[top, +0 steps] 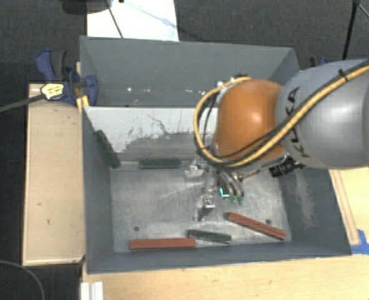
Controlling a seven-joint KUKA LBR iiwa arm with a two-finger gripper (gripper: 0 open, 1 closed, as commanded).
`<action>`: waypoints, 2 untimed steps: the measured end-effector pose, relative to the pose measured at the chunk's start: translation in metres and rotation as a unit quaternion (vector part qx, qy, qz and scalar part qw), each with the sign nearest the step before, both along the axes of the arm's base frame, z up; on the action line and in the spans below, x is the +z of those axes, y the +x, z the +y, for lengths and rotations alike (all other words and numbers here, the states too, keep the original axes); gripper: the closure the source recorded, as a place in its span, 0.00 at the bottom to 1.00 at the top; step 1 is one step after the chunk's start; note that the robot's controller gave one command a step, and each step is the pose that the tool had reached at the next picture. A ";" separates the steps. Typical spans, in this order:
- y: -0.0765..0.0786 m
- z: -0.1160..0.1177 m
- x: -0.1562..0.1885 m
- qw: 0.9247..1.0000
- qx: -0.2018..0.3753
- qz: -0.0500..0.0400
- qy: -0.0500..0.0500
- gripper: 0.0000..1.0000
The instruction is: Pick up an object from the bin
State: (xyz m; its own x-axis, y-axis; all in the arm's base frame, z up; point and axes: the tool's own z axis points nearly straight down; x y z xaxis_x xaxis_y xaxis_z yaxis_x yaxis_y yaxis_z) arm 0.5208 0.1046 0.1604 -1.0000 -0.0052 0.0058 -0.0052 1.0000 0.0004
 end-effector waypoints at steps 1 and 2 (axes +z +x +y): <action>0.002 0.000 0.004 1.000 -0.002 -0.004 0.000 0.00; -0.026 -0.026 -0.043 0.999 0.031 -0.006 0.001 0.00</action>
Offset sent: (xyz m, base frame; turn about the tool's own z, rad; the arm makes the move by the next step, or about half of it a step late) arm -0.0412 -0.0390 -0.0688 -0.0926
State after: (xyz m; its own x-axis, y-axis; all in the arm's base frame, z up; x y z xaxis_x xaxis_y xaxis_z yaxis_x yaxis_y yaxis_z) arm 0.4950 0.0790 0.1170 -0.9977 -0.0676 -0.0061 -0.0676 0.9977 0.0010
